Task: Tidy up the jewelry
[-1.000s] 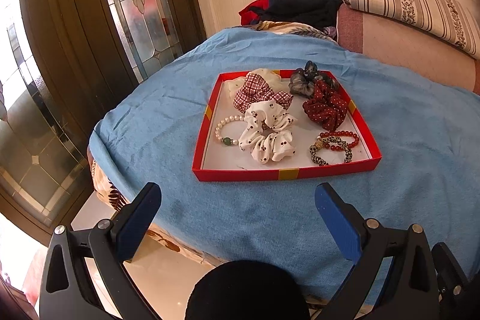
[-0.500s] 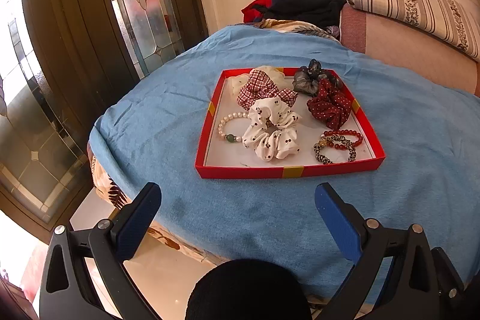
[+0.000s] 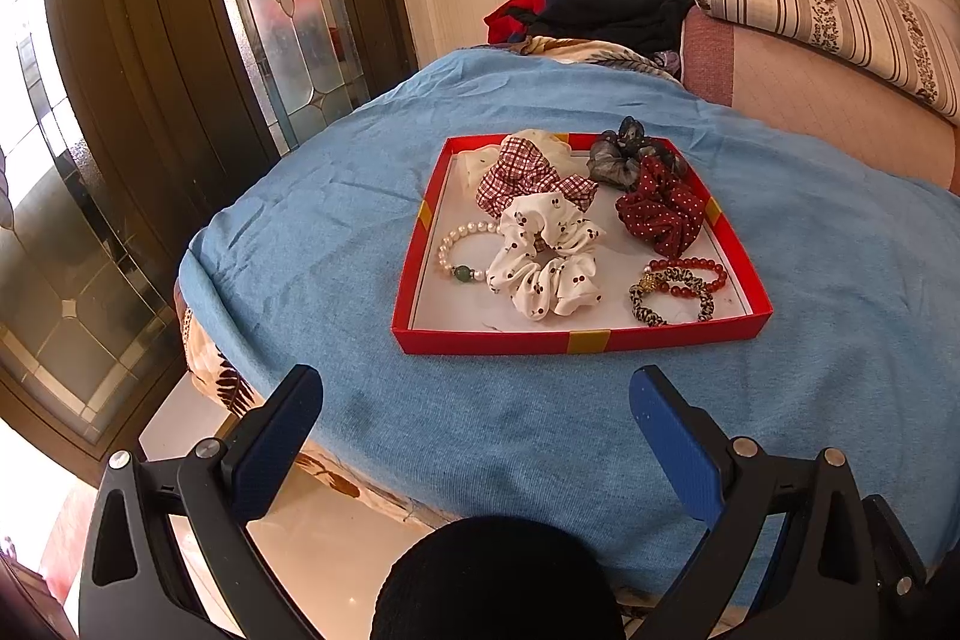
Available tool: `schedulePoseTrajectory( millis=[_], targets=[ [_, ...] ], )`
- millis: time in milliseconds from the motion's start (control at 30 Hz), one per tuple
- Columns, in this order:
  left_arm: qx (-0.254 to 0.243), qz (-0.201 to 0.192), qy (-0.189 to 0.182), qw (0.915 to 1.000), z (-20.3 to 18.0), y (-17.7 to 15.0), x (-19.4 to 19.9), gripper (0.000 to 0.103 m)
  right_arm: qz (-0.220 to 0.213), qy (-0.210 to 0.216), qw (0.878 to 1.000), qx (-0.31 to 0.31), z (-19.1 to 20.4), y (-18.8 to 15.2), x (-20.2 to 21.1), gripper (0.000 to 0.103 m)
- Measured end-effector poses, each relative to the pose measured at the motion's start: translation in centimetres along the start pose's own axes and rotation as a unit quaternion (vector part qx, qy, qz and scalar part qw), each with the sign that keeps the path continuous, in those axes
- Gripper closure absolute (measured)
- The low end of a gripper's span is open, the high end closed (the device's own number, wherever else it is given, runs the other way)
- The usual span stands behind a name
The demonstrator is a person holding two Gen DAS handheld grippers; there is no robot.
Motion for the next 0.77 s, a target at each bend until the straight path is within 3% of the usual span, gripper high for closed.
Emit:
schedulePoseTrajectory(
  millis=[767],
  targets=[
    [-0.01,0.012,-0.006,0.9999,-0.15,-0.18,0.57,0.001,-0.003,-0.001,1.0,-0.018,-0.42,-0.02,0.4,0.006]
  ],
)
Point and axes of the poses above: each gripper's, at about its wrist camera, not at the fingertips, and x roughly against the way its jaws point, z to its left, y to its top, the point moved 1 cm from there along -x, roughly the way its jaws point, and after that the axes turned 6 degrees about -z, right-handed, at the moved point
